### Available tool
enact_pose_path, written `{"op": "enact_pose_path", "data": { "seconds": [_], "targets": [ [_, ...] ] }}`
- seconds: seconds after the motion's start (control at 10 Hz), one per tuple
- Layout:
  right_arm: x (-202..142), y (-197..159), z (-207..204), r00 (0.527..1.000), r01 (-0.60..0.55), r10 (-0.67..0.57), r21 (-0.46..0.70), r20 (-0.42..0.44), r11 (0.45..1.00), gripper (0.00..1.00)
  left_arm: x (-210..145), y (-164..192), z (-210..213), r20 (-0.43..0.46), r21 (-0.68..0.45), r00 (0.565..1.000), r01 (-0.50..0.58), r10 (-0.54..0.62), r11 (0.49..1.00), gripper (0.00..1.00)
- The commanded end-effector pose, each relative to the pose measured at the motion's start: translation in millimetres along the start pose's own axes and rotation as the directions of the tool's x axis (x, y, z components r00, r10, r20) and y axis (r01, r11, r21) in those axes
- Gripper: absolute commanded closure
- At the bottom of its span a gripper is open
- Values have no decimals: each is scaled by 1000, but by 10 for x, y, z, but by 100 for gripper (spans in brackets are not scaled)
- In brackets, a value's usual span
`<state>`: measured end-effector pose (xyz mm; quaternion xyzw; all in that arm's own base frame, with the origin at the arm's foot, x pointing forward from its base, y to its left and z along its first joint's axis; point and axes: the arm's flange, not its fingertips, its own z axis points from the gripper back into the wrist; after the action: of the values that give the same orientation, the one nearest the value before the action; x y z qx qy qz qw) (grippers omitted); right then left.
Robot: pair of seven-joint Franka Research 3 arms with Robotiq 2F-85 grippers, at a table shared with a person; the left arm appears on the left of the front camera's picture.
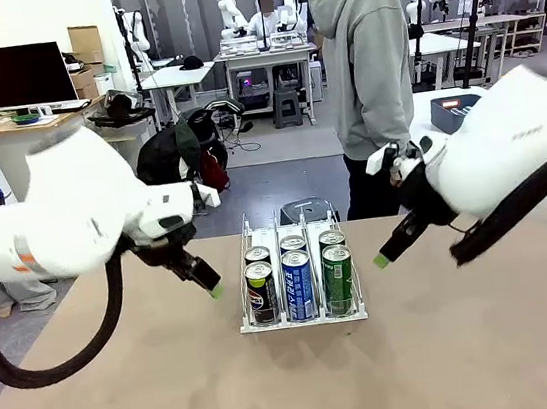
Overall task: Fill the beverage cans into the dispenser.
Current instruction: Pick up the Ionic drink handed by the human.
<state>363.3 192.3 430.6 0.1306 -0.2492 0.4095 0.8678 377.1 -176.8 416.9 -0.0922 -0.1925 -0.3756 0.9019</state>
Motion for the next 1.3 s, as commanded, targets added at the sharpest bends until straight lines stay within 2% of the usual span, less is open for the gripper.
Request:
{"op": "enact_pose_path", "data": {
  "seconds": [0.0, 0.1, 0.2, 0.4, 0.5, 0.6, 0.7, 1.0, 1.1, 1.2],
  "targets": [
    [-9, -243, 352, 999, -50, 50, 95, 0, 994, 0, -6, 263, 428, -2, -186, 999, 31, -32, 982, 0],
    [-8, -186, 537, 998, -68, 66, 97, 17, 993, 0, -35, 351, 656, 20, -214, 999, 54, -51, 975, 0],
    [49, -325, 771, 995, -92, 90, 68, 37, 993, 0, 22, 430, 813, 49, -201, 998, 47, -38, 978, 0],
    [60, -486, 1047, 997, -52, 49, 62, 59, 997, 0, 42, 637, 1096, 93, -213, 994, 71, -52, 974, 0],
    [64, -622, 1138, 997, -31, 28, 38, 70, 999, 0, 49, 656, 1118, 120, -172, 993, 34, -13, 985, 0],
    [18, -604, 1114, 994, -40, 38, 16, 99, 999, 0, -2, 570, 1068, 193, -7, 980, -46, 47, 999, 0],
    [74, -527, 1144, 997, -34, 31, 34, 66, 999, 0, 34, 634, 1217, 84, -172, 996, 42, -28, 984, 0],
    [74, -527, 1144, 997, -34, 31, 34, 66, 999, 0, 34, 634, 1217, 84, -172, 996, 42, -28, 984, 0],
    [81, -542, 1171, 997, -38, 37, 15, 62, 999, 0, 30, 610, 1194, 88, -136, 996, 26, -13, 990, 0],
    [160, -604, 1392, 996, -19, 13, 57, 92, 998, 0, 112, 706, 1370, 115, -248, 991, 88, -61, 965, 0]
  ]
}}
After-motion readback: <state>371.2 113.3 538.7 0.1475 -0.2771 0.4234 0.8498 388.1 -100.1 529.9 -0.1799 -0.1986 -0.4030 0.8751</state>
